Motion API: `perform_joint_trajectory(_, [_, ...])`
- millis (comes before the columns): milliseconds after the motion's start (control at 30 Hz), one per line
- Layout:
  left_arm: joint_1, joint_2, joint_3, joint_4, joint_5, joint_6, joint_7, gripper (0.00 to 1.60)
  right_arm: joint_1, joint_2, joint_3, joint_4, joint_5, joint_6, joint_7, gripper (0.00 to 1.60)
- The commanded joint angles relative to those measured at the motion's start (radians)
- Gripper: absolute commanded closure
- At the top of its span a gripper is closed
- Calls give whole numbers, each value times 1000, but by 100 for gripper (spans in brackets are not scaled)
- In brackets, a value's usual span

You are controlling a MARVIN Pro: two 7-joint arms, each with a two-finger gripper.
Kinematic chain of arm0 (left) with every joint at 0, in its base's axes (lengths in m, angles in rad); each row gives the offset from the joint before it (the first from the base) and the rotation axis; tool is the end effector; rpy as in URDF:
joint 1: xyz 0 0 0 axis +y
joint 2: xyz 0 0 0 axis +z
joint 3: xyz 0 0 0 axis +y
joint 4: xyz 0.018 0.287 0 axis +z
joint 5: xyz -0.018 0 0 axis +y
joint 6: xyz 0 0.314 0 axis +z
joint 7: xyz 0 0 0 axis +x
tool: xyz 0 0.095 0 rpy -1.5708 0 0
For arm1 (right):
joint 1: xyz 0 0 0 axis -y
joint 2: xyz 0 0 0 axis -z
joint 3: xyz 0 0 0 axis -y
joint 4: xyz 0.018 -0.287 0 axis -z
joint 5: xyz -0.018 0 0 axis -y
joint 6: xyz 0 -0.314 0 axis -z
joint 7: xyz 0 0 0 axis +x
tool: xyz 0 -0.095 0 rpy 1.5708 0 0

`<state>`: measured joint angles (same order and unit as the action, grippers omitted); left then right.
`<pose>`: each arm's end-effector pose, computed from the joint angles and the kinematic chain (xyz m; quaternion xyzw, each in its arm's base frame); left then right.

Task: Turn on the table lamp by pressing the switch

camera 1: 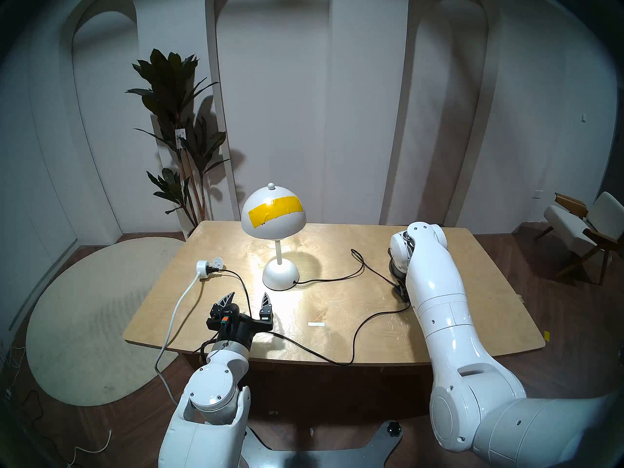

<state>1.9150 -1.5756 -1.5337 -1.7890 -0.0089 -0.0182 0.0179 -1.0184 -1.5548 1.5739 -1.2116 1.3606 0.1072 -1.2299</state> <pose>0.3236 -0.0149 -0.3436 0.7442 0.0026 0.6678 0.0137 0.5253 -0.0244 -0.2726 -0.7185 0.6378 -0.2570 0.1047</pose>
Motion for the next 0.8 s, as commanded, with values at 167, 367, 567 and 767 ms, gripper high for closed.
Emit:
perform_joint_trajectory(167, [-7, 0, 0, -17, 0, -5, 0, 0, 40, -3, -65, -122, -23, 47, -1, 0])
perform_joint_trajectory(367, [-8, 0, 0, -17, 0, -5, 0, 0, 27, 60, -105, -192, -97, 54, -19, 0])
perform_joint_trajectory(567, [-8, 0, 0, -16, 0, -5, 0, 0, -29, 149, -101, -280, -216, 107, -22, 0])
perform_joint_trajectory(767, [-9, 0, 0, -15, 0, -5, 0, 0, -74, 216, -49, -290, -338, 190, 18, 0])
